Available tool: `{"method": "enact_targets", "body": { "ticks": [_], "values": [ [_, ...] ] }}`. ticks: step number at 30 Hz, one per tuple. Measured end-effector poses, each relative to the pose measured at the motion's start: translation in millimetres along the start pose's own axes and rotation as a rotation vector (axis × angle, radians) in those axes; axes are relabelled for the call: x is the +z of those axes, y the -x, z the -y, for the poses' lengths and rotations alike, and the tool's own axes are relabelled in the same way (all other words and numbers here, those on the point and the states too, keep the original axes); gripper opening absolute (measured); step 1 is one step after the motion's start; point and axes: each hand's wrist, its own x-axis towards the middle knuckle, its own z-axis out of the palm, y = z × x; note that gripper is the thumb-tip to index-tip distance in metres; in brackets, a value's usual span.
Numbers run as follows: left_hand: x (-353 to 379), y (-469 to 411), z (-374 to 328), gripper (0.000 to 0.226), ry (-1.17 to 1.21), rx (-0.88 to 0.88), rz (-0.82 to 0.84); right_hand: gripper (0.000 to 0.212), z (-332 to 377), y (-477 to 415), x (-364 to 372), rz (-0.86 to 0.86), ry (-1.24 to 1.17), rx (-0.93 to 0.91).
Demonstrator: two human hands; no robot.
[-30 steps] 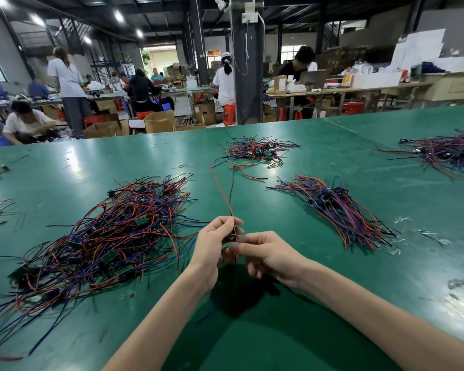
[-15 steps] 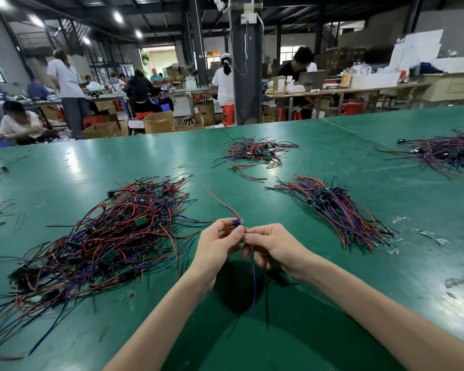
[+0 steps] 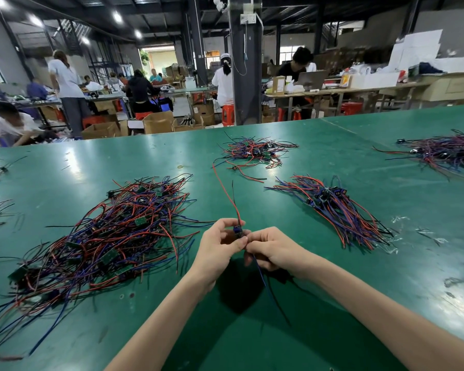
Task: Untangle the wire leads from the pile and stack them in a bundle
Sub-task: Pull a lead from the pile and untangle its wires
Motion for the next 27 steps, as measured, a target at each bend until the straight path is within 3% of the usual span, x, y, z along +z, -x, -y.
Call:
{"method": "enact_targets", "body": {
  "ticks": [16,27],
  "values": [
    [-2.8,-3.3,7.9,0.028,0.047,0.007,-0.106,0.022,-5.7,-4.9,-3.3,0.038,-0.066,0.048],
    [-1.1,-3.5,3.0,0.027,0.136,-0.006,-0.110,0.025,-2.5,-1.8,-3.2,0.014,0.021,0.046]
  ]
}}
